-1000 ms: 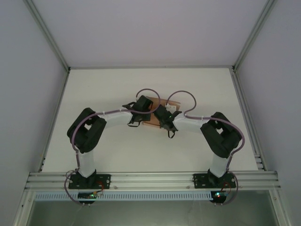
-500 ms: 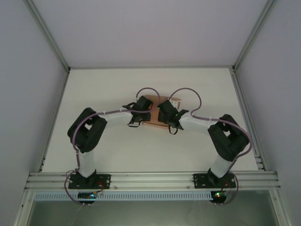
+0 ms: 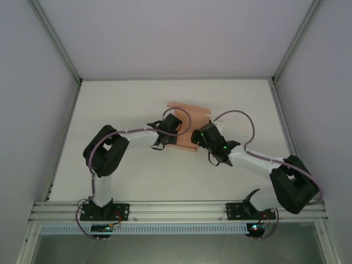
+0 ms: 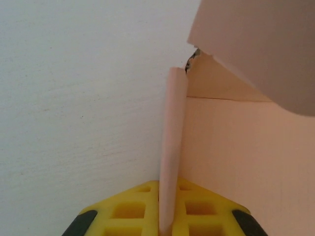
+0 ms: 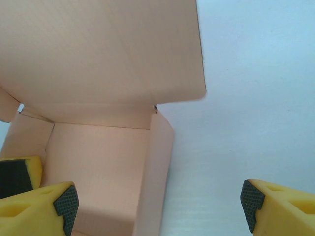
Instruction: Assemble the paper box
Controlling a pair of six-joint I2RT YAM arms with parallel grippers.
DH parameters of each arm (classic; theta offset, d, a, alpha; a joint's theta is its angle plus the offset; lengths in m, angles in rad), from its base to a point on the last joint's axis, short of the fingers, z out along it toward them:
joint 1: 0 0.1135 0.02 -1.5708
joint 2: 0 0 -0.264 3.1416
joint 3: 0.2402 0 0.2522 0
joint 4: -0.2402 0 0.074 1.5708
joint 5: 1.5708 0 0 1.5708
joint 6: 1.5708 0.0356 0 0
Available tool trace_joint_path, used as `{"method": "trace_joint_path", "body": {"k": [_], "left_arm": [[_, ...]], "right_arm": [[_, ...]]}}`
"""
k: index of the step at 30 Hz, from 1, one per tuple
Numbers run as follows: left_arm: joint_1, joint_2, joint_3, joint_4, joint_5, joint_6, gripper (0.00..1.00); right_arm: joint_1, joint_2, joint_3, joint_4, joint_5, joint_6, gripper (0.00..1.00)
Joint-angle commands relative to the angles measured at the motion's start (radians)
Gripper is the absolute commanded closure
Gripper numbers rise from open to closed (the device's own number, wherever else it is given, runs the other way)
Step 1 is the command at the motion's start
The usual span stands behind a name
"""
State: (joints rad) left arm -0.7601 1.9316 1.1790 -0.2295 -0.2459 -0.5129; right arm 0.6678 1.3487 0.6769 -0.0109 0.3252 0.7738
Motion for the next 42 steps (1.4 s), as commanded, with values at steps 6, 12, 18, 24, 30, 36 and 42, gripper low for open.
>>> {"method": "trace_joint_path", "body": {"k": [6,12,18,24,30,36,42], "left_arm": [[-0.079,0.154,0.091,-0.367,-0.417,-0.087,1.0],[-0.104,0.25,0.168,-0.475,-0.483,-0.135,1.0],[-0.106,0.237,0.184,-0.454,-0.394,-0.071,1.0],[-0.105,0.107,0.159,-0.389,-0.251,0.003,0.6],[-0.104,-0.021,0.152,-0.373,-0.168,0.02,0.27],[-0.097,-0.14,0.118,-0.369,-0.114,0.051,0.01],[0.019,-0.258,0.102,-0.338,0.085,0.245,0.01]], "right_arm": [[0.009,-0.178,-0.043,-0.168,0.143,0.001,0.11],[0.002,-0.236,-0.084,-0.224,0.169,0.026,0.11],[-0.007,-0.241,-0.094,-0.228,0.168,0.029,0.11],[-0.022,-0.263,-0.09,-0.23,0.134,-0.012,0.09],[-0.042,-0.286,-0.088,-0.216,0.069,-0.09,0.07],[-0.075,-0.276,-0.043,-0.201,-0.016,-0.298,0.02],[-0.162,-0.244,0.078,-0.208,-0.257,-0.668,0.01]]}}
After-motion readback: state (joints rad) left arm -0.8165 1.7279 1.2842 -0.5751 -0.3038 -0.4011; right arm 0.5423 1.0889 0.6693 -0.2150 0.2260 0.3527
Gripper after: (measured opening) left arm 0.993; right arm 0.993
